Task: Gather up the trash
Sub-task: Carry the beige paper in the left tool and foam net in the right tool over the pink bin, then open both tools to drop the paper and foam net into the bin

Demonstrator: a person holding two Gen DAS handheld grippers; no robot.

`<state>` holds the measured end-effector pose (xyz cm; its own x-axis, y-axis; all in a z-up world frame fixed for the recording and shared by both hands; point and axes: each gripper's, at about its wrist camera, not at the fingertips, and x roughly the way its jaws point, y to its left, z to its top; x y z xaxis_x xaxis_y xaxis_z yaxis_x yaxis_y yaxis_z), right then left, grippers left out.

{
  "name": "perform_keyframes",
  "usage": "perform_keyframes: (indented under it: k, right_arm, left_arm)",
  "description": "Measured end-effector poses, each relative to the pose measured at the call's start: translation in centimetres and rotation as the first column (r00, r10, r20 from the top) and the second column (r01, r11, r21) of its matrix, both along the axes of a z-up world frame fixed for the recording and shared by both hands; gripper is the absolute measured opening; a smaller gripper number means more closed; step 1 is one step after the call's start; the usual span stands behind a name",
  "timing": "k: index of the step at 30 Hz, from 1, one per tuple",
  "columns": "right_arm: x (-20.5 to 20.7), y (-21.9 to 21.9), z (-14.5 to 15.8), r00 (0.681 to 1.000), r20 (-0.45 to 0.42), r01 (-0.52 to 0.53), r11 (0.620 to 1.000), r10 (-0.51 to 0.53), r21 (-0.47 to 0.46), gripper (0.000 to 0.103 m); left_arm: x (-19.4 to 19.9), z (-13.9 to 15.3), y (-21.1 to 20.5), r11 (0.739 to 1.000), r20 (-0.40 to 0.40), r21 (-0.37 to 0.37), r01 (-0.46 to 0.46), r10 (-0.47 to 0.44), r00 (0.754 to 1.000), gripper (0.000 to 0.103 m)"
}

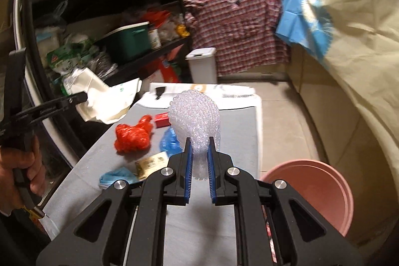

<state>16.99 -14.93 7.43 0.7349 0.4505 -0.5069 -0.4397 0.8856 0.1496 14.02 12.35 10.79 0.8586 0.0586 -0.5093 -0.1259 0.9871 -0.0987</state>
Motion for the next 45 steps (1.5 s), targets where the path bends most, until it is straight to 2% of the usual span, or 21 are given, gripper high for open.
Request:
perform_keyframes:
  k: [10, 23, 30, 45]
  right_arm:
    - [-0.8, -7.6, 1.7, 0.990, 0.021, 0.137, 0.990, -0.138, 0.015, 0.012]
    - [0.5, -15.0, -0.9, 0.942, -0.024, 0.335, 0.941, -0.334, 0.049, 0.012]
    - [1.7, -16.9, -2.8, 0.921, -0.053, 0.389, 0.920, -0.386, 0.044, 0.012]
    - [4.3, -18.1, -5.4, 0.912, -0.082, 0.403, 0.915, -0.402, 0.006, 0.012]
  left_arm:
    - [-0.5, -0.8, -5.1, 0.996, -0.022, -0.027, 0.087, -0.088, 0.996, 0.007]
    - [0.6, -3.7, -12.6, 0.978, -0.070, -0.055, 0.199, -0.202, 0.977, 0.007]
    - [2.2, -5.4, -16.9, 0.960, -0.089, -0.068, 0.270, -0.276, 0.957, 0.008]
    - [6.9, -9.7, -23.9, 0.916, -0.183, -0.073, 0.395, -0.402, 0.897, 0.007]
